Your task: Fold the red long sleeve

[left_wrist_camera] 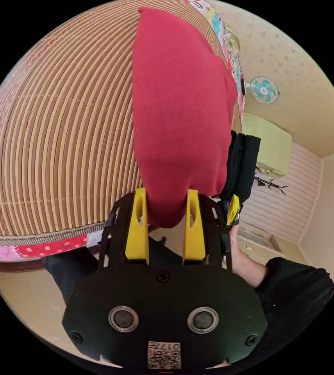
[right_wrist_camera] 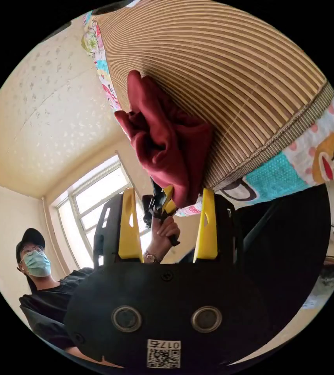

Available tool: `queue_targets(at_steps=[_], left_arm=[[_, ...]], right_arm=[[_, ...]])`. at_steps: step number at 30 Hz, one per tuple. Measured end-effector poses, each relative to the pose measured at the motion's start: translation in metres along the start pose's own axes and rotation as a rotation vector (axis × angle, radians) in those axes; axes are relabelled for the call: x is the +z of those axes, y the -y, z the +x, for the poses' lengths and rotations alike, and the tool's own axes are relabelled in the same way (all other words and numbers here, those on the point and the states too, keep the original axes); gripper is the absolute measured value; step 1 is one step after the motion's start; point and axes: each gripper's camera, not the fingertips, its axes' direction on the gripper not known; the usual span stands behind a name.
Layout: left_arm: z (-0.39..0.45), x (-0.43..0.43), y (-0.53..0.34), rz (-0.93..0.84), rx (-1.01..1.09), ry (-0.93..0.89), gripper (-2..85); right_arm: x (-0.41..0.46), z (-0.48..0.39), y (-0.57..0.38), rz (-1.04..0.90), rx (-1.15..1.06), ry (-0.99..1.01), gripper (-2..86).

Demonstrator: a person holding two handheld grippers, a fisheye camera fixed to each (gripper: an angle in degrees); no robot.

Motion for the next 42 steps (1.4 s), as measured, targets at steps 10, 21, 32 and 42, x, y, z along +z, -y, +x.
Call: queue_targets(at_steps=[10,21,32,42], left_arm=[[0.052,-0.087,-0.035,-0.032,0.138,-0.348,6.7],[0.001,-0.32,-0.114,0.316,0.256,-0.831,10.0],[-0.153,-0.468,-0.322,0.819,0.15,-0.538,10.0],[-0.214,-0.339,-0.324,0.752,-0.009,-0.449,9.7]], right_arm=[[0.044,-0.024,0.006,0.123,-0.001,0.321,21.9],[0.252,-0.15,-0.06,-0.119,-0.395,0.378,16.7],[0.492,-0.072,-0.139,-0.116,-0.291,0.277,11.5],[0.418,0.047,-0.173,-0.44,-0.067,-0.262,2.5]])
